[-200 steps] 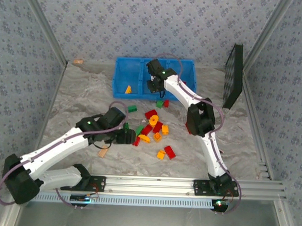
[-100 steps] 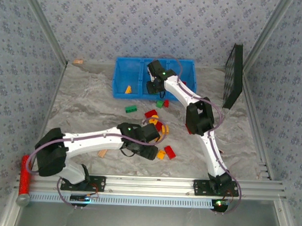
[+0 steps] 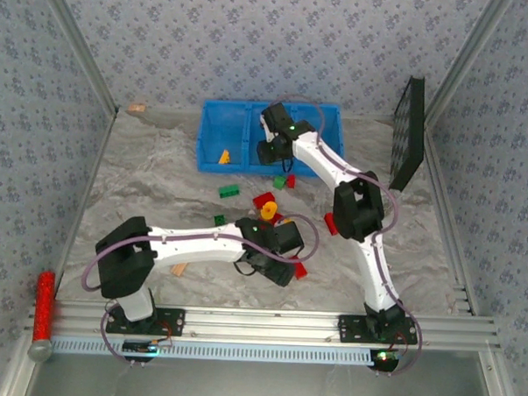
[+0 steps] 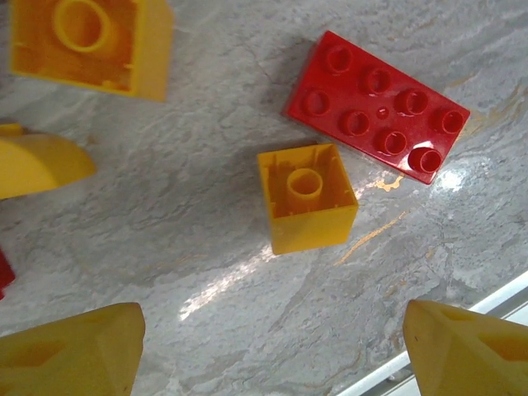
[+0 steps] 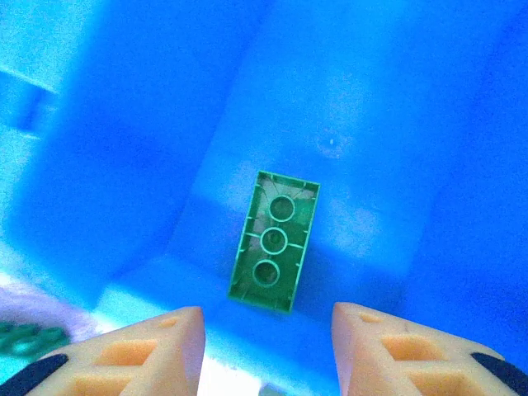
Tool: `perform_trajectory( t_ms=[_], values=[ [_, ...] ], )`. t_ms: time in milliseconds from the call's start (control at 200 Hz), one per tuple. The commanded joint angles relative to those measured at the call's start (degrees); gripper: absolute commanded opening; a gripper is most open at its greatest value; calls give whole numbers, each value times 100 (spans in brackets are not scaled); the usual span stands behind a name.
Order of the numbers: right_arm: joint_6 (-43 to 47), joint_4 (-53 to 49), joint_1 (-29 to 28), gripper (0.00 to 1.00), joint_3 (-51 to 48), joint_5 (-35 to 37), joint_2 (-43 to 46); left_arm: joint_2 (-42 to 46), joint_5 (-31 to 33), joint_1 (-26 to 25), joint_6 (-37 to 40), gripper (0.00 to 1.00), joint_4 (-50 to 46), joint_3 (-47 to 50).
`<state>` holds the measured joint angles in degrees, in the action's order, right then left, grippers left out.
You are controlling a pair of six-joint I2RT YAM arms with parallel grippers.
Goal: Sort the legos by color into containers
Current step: Place the lego in the container, then pick up the lego from the middle-left of the table.
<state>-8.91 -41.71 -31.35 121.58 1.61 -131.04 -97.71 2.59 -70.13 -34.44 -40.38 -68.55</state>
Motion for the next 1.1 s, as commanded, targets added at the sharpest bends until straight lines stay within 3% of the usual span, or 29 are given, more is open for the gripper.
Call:
perform_trajectory(
  t_ms=[0, 480, 805, 1099],
  values=[
    [89, 69, 36, 46, -244, -99, 822, -213, -5, -79, 285, 81, 32, -217],
    [-76, 205, 172, 49, -2325, 208, 3265, -1122, 86, -89, 544, 76, 350, -563],
    [-501, -82, 435, 51, -3846, 446, 4664, -1461, 5, -71, 683, 58, 468, -685],
    [-735, -415, 1007, 53, -4830, 131, 5621, -1463, -178, 54, 623, 43, 536, -585]
  ],
)
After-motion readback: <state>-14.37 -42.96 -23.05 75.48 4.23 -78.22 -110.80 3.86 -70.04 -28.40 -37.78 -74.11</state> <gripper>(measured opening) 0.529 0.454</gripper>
